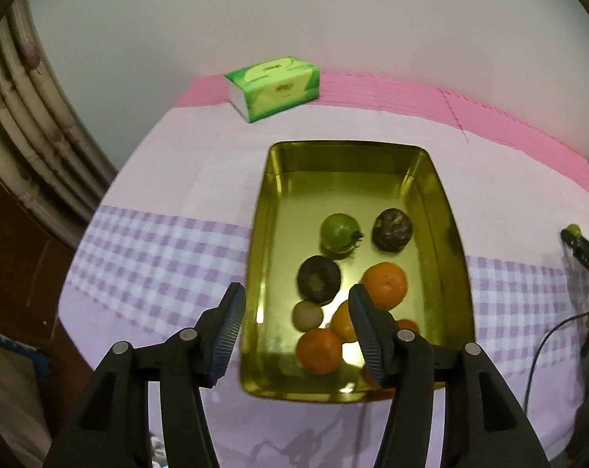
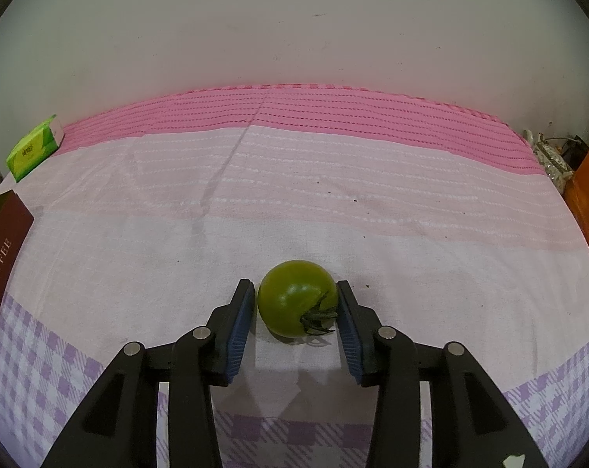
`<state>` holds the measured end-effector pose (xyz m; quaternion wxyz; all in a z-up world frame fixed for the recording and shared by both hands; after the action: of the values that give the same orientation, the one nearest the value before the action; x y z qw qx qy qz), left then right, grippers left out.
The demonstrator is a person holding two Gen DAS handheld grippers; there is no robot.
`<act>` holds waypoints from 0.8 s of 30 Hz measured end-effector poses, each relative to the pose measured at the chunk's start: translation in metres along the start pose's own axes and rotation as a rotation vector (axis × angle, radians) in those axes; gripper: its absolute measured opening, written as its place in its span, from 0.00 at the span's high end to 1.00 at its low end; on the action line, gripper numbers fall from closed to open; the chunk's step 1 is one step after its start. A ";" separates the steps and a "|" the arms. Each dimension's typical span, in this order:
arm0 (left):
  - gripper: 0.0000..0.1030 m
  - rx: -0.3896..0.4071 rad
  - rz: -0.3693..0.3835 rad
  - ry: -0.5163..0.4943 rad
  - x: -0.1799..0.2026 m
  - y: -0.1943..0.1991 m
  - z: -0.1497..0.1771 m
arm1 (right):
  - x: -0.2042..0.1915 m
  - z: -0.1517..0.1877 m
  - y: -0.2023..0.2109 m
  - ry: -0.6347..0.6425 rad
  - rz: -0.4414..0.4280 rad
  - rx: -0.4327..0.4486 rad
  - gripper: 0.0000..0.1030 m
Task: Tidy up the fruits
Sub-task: 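Carry the mandarin into the gold tray and open the left gripper, then carry the green tomato into the gold tray and open the right gripper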
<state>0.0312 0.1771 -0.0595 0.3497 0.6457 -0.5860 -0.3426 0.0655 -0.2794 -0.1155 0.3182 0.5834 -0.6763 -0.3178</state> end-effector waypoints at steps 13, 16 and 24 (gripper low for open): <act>0.39 0.013 -0.041 0.007 -0.024 0.001 0.018 | -0.004 0.000 0.002 -0.008 0.009 -0.032 0.68; 0.38 0.005 -0.031 0.055 -0.033 -0.001 0.019 | -0.014 -0.001 0.009 -0.007 0.000 -0.034 0.68; 0.38 -0.030 -0.049 0.133 -0.049 -0.009 0.024 | -0.127 -0.016 0.059 0.123 -0.194 0.017 0.68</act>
<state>0.0110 0.2258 -0.0781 0.3890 0.6758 -0.5403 -0.3163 0.0584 -0.1471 -0.0664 0.3220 0.6670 -0.5987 -0.3050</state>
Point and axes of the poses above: each gripper's, at about its wrist camera, not at the fingertips, and y roughly against the way its jaws point, x to its right, z to its underside, the point moved 10 cm from there along -y, roughly the way its jaws point, and after that the axes turned 2 degrees about y, right-handed, at the moved point
